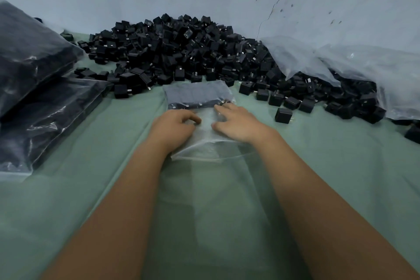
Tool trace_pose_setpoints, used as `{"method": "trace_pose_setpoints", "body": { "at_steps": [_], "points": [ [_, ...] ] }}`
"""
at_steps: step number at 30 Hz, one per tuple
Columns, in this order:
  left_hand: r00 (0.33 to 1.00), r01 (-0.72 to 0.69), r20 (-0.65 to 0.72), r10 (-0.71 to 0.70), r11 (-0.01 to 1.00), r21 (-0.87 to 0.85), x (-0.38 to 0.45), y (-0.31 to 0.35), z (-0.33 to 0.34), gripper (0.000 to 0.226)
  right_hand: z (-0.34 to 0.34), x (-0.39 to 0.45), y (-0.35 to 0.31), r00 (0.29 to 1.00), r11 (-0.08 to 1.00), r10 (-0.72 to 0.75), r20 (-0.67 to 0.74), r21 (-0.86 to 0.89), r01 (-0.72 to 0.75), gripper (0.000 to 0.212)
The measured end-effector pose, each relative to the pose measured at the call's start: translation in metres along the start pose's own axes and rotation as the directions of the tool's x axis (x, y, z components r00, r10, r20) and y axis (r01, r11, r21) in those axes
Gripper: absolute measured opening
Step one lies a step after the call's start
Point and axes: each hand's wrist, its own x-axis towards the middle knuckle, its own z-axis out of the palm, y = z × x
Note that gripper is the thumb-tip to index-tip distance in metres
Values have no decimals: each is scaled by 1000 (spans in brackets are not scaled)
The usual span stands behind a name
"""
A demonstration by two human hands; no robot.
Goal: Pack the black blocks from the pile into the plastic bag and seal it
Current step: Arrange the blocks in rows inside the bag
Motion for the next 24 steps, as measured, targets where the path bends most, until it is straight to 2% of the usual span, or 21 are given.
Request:
{"method": "trace_pose_setpoints", "body": {
  "at_steps": [1, 2, 3, 5, 7, 8, 10, 12, 16, 20, 22, 24],
  "points": [
    [1000, 16, 13, -15, 1000, -17, 3, -2, -3, 31, 2, -3, 0, 1000, 999, -21, 2, 37, 21, 62],
    [999, 28, 22, -28, 999, -30, 5, -5, -5, 31, 5, -8, 1, 997, 995, -45, -58, 91, 51, 57],
    [999, 34, 27, -33, 999, -33, 5, -7, -6, 32, 6, -14, 4, 980, 985, -60, -192, 146, 89, 48],
    [999, 19, 26, -19, 1000, -18, 4, -10, -5, 31, 6, -26, 14, 861, 977, -4, -509, 183, 112, 34],
    [1000, -17, 15, 17, 1000, 11, 1, -14, -3, 32, 4, -34, 31, 736, 983, 132, -664, 184, -9, 37],
    [999, -36, 8, 36, 999, 22, -2, -15, -2, 34, 4, -38, 41, 720, 976, 208, -662, 185, -112, 44],
    [997, -74, -1, 74, 996, 43, -7, -16, -1, 36, 5, -46, 60, 746, 924, 382, -545, 239, -299, 57],
    [994, -113, -4, 114, 990, 85, -12, -17, 1, 37, 8, -53, 72, 766, 871, 479, -429, 338, -356, 60],
    [987, -101, -115, 112, 990, 95, -27, -12, 0, 26, 11, -56, 73, 732, 890, 423, -534, 398, -224, 41],
    [972, -79, -227, 62, 995, -66, -47, -1, -1, 16, 14, -61, 70, 697, 872, 454, -554, 436, -221, 26],
    [967, -151, -227, 118, 980, -133, -53, 3, 0, 10, 14, -66, 65, 670, 787, 524, -526, 600, -144, 20],
    [974, -203, -133, 185, 969, -141, -57, 7, 1, 32, 12, -71, 57, 636, 628, 602, -483, 779, -3, 19]
  ]
}}
